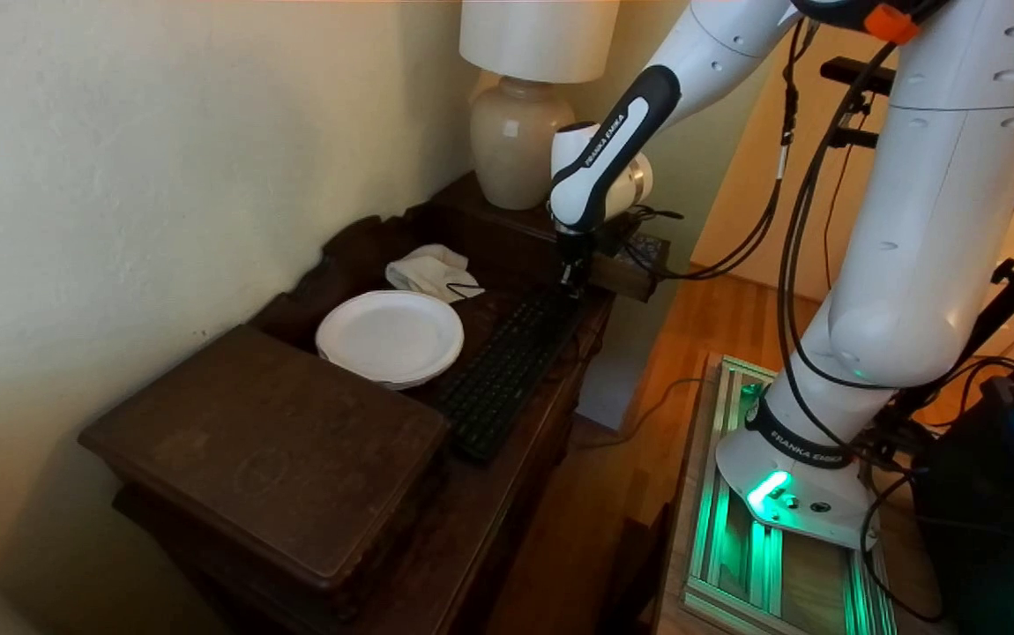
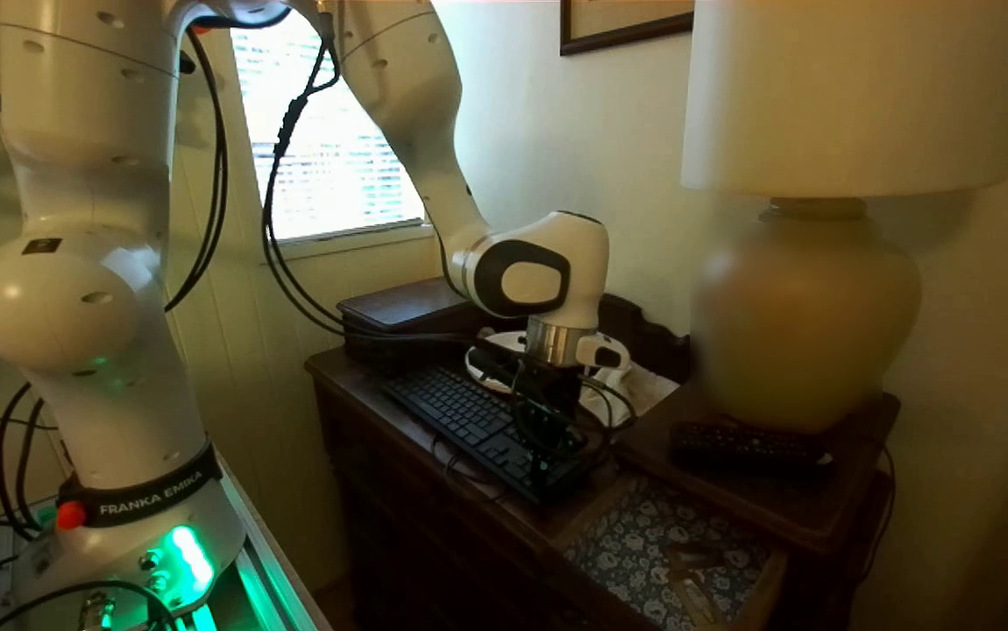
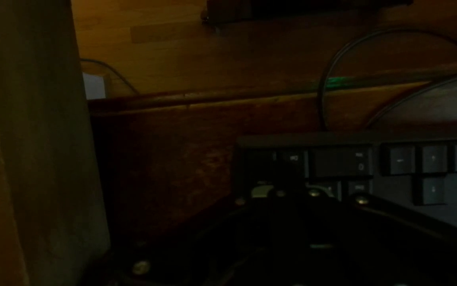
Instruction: Press two keys on the keyboard.
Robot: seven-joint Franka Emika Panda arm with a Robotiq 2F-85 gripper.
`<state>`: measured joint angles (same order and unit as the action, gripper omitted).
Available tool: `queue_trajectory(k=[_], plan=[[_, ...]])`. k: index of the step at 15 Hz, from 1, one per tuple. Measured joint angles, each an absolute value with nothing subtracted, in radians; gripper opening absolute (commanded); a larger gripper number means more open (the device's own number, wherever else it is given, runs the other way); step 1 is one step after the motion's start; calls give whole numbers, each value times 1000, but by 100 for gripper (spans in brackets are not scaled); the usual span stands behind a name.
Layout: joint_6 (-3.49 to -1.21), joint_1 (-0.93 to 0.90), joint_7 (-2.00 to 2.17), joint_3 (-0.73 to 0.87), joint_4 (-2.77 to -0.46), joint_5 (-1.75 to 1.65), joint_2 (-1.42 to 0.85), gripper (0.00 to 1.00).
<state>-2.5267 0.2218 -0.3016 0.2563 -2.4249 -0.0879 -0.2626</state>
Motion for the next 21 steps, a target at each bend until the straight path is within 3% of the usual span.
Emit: queue_trajectory(k=[14,21], plan=[[-2539,237,-292,242,-2425,-87,-268,0],[-2480,234,-292,238,-2464,-87,-113,0]])
